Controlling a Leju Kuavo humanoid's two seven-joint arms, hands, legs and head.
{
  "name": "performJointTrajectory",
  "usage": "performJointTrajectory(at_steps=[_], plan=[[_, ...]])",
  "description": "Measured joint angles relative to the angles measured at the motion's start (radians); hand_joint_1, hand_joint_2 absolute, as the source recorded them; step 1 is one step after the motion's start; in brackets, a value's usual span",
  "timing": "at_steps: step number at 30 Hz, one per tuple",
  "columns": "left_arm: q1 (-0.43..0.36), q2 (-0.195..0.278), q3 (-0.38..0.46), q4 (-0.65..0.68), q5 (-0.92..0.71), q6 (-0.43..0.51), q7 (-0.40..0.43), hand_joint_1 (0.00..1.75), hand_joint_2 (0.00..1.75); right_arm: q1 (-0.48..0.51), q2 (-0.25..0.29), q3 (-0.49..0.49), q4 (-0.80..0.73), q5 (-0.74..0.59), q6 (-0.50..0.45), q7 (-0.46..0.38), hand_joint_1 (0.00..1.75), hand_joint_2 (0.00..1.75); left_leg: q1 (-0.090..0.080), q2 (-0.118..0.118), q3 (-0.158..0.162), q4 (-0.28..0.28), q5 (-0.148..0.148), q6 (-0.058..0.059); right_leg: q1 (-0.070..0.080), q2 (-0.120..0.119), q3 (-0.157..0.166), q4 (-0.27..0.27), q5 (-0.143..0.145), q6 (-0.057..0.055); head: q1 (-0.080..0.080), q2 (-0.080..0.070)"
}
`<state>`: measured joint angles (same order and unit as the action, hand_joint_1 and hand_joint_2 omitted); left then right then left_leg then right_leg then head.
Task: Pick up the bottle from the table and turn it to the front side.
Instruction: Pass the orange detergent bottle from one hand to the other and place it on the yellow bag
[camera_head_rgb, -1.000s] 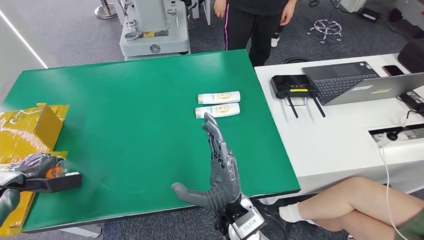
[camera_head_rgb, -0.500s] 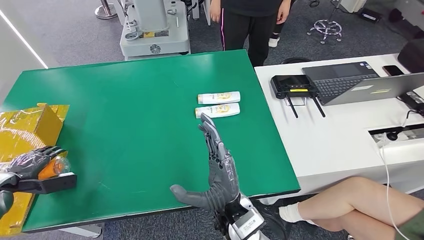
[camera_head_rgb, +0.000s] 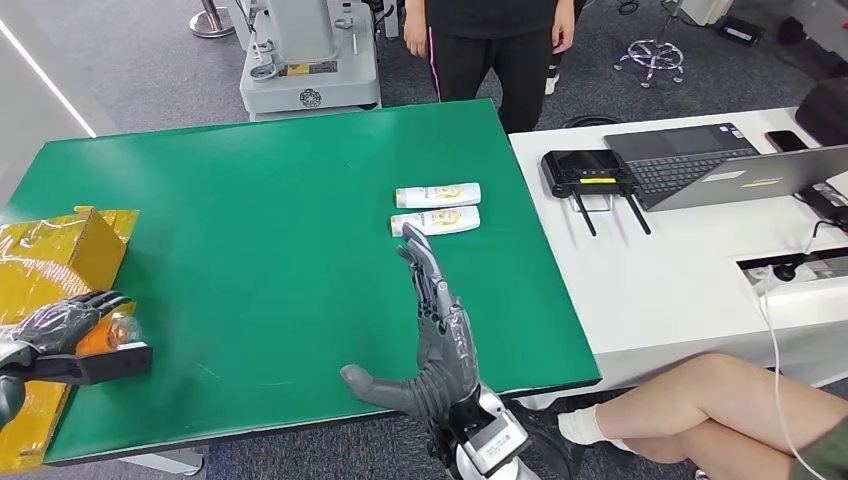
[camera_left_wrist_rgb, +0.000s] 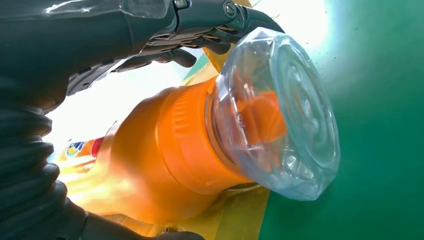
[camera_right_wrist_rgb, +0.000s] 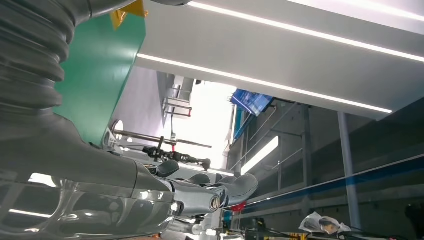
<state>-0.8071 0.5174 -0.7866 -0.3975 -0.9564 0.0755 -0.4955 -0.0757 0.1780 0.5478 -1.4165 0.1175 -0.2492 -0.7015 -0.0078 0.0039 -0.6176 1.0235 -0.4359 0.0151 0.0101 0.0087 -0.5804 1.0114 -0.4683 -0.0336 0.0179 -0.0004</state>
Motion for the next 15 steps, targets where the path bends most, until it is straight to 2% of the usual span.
performJointTrajectory(at_steps=[4,7,11,15], plan=[[-0.013,0.015,0.000,-0.001,0.015,-0.043,-0.025,0.00,1.75,-0.005,0.001,-0.002,0.006,-0.001,0.005,0.000,0.00,1.75,0.000,0.000,0.000,0.000,0.000,0.000,0.000,0.000,0.000,0.000,0.000,0.000,0.000,0.000],[-0.043,0.048,0.000,-0.017,0.024,-0.129,-0.037,0.00,1.75,-0.006,0.002,-0.006,0.010,0.000,0.007,0.000,0.00,1.75,0.001,0.000,0.000,0.000,0.000,0.000,0.001,0.001,0.000,0.000,0.000,0.000,0.000,0.000],[-0.133,0.121,0.000,-0.059,0.021,-0.386,-0.009,0.00,1.75,-0.007,0.005,-0.015,0.011,-0.001,0.007,0.000,0.00,1.75,0.002,0.000,0.000,0.000,0.001,-0.001,0.002,0.001,0.000,0.000,0.000,0.000,0.000,0.000],[-0.232,0.252,-0.016,-0.182,0.095,-0.668,0.046,0.00,1.75,-0.007,0.010,-0.021,0.012,-0.001,0.016,0.000,0.00,1.75,0.004,0.004,-0.001,0.000,0.001,-0.003,0.004,0.005,-0.002,0.001,0.001,-0.002,0.000,0.000]])
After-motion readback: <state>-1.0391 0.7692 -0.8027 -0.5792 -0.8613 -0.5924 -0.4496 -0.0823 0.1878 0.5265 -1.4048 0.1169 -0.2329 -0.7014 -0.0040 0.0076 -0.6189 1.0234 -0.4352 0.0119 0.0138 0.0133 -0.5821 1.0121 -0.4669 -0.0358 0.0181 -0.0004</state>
